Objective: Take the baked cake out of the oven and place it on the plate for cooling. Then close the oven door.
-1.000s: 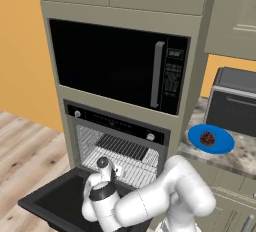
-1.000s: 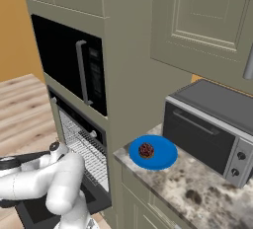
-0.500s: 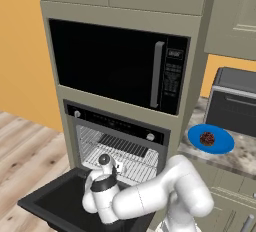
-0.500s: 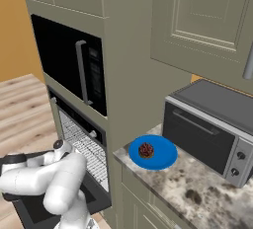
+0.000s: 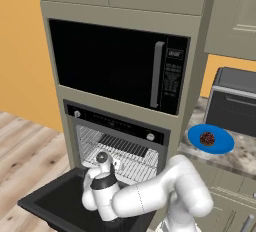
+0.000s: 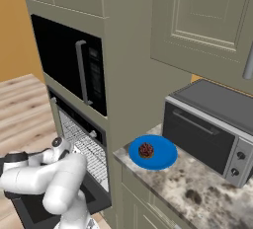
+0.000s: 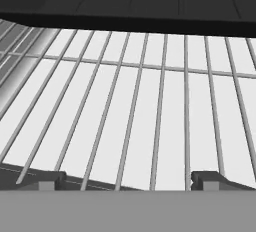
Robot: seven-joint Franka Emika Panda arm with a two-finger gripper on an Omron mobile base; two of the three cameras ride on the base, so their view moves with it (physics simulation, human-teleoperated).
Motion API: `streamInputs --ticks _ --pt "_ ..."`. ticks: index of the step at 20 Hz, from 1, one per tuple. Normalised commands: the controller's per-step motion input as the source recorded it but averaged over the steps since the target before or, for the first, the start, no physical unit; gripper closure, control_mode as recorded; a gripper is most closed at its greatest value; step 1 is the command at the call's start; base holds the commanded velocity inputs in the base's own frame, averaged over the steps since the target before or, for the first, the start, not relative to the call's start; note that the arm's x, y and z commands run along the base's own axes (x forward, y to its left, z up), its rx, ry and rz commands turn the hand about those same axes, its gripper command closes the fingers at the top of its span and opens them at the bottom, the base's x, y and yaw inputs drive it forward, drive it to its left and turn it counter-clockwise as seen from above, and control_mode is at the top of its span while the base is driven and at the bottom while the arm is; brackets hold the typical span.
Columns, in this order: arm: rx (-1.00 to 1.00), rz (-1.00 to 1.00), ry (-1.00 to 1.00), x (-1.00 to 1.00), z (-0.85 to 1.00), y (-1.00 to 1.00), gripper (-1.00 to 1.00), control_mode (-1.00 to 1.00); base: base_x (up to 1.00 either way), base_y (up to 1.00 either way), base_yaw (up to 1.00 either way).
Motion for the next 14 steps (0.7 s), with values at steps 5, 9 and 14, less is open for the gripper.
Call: streamInputs --ticks 5,9,14 --pt "-0.07 0.00 -0.10 -0.14 -0.21 0.03 -1.00 -1.00 0.00 0.00 0.00" --pt "-0.11 0.00 0.00 -0.71 -0.02 0.29 -1.00 -1.00 0.00 0.00 0.00" --pt "-0.10 0.00 -0.01 -0.65 -0.08 0.37 -1.00 -1.00 0.00 0.00 0.00"
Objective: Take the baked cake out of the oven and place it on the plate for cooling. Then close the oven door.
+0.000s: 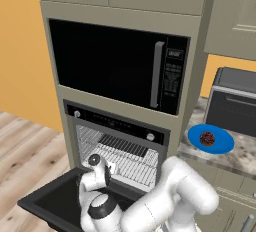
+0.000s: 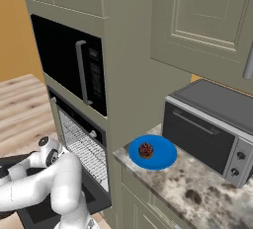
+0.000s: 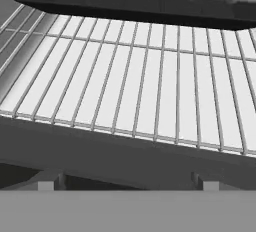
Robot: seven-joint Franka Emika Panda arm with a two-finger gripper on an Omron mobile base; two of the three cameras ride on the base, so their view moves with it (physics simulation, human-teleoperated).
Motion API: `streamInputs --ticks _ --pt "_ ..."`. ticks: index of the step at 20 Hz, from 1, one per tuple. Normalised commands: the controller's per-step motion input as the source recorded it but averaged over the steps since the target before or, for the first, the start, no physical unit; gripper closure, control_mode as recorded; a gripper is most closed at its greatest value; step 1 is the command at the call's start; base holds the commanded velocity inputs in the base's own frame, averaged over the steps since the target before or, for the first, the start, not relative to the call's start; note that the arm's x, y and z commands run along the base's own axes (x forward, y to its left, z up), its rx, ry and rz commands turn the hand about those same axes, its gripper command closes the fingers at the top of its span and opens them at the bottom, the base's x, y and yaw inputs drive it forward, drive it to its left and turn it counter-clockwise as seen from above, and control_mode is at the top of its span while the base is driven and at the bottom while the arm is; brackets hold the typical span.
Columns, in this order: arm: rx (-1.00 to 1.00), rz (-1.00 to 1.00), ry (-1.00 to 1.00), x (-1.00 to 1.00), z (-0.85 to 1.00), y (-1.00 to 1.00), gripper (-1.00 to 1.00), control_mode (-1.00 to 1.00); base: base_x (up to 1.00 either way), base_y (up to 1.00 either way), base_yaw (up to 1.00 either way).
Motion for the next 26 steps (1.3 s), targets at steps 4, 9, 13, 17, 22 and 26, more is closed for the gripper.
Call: streamInputs --ticks 4,9,13,17,22,26 --pt "-0.09 0.00 -0.11 -0.74 0.26 0.26 -1.00 -1.00 0.00 0.00 0.00" --pt "-0.11 0.00 -0.07 -0.85 0.06 0.44 -1.00 -1.00 0.00 0.00 0.00" --pt "-0.06 0.00 -0.01 -0.54 0.41 0.49 -1.00 -1.00 0.00 0.00 0.00" --pt "-0.02 0.00 0.00 -0.25 0.68 0.39 -1.00 -1.00 0.00 0.00 0.00" --pt "-0.01 0.00 0.00 -0.28 0.59 0.31 -1.00 -1.00 0.00 0.00 0.00" --pt "-0.04 0.00 0.00 -0.56 0.34 0.36 -1.00 -1.00 0.00 0.00 0.00"
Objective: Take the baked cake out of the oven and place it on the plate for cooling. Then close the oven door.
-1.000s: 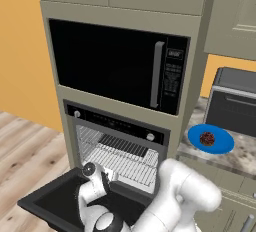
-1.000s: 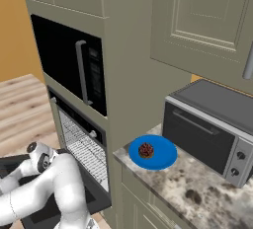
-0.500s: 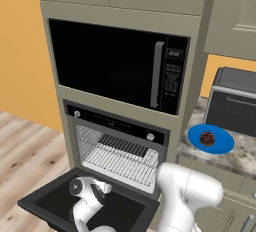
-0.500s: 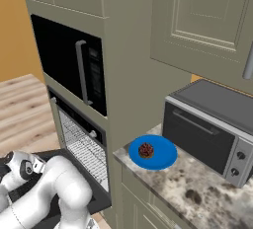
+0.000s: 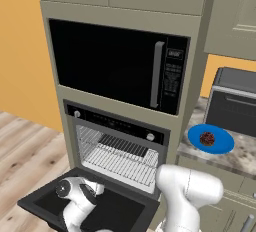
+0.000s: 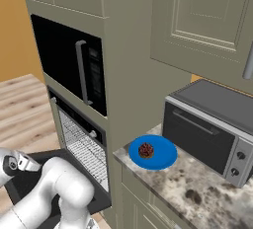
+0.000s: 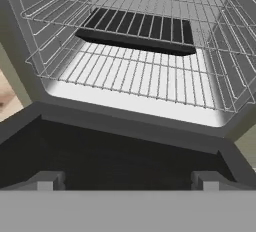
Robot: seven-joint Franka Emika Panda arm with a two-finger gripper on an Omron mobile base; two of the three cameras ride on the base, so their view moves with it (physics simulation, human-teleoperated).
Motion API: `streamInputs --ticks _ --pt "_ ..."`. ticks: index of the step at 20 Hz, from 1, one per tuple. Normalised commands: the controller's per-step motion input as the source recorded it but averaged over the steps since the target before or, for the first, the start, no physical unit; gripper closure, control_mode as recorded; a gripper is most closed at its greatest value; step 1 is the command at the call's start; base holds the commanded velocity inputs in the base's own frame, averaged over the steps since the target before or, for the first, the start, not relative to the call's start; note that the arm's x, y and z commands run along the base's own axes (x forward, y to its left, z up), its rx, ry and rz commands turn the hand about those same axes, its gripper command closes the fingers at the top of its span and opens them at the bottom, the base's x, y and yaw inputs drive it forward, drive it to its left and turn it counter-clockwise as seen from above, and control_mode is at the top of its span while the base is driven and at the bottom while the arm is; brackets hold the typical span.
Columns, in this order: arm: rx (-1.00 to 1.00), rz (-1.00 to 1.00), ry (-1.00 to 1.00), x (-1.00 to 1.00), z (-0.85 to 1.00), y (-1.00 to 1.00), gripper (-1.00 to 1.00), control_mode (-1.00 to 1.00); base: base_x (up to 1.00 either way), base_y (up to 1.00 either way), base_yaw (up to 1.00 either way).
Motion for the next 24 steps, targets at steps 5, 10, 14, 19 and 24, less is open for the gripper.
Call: streamInputs --ticks 5,10,14,19,24 --pt "-0.05 0.00 -0.05 -0.78 0.06 0.44 -1.00 -1.00 0.00 0.00 0.00" --pt "-0.05 0.00 -0.05 -0.58 0.09 0.47 -1.00 -1.00 0.00 0.00 0.00" --pt "-0.06 0.00 -0.03 -0.41 0.07 0.47 -1.00 -1.00 0.00 0.00 0.00" --pt "-0.06 0.00 -0.04 -0.36 0.06 0.49 -1.00 -1.00 0.00 0.00 0.00" --pt "-0.04 0.00 -0.07 -0.33 0.00 0.63 -1.00 -1.00 0.00 0.00 0.00"
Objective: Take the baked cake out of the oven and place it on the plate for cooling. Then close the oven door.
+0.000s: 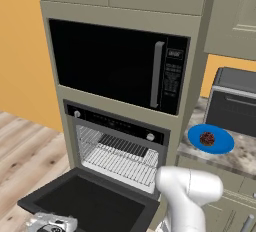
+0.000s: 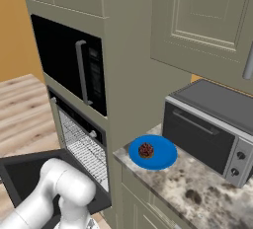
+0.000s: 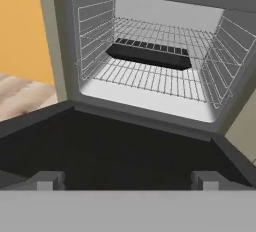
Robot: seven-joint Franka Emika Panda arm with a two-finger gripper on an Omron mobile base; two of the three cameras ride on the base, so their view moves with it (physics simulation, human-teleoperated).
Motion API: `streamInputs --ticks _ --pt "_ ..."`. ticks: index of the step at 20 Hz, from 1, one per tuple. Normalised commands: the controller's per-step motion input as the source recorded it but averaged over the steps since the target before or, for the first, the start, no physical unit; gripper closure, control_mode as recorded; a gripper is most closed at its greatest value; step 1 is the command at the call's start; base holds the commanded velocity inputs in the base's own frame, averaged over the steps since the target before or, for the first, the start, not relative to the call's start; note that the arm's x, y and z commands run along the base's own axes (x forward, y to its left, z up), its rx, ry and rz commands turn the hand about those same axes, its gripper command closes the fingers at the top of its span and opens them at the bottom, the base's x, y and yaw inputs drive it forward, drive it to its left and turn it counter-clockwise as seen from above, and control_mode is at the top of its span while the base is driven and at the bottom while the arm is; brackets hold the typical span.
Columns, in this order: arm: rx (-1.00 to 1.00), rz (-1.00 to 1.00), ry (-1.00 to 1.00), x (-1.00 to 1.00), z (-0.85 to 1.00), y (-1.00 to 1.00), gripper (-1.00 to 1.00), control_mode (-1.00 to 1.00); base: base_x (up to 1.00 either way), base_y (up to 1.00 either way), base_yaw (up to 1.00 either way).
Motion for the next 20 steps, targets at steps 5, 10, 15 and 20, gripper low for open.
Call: streamInputs --ticks 5,10,15,20 --pt "-0.01 -0.01 -0.05 -0.33 0.00 0.65 -1.00 -1.00 0.00 0.00 0.00" --pt "0.00 -0.07 -0.09 -0.16 -0.03 0.64 -1.00 -1.00 0.00 0.00 0.00" --pt "0.00 -0.18 -0.16 0.00 -0.28 0.30 -1.00 -1.00 0.00 0.00 0.00" --pt "0.00 -0.23 -0.18 0.06 -0.45 0.20 -1.00 -1.00 0.00 0.00 0.00"
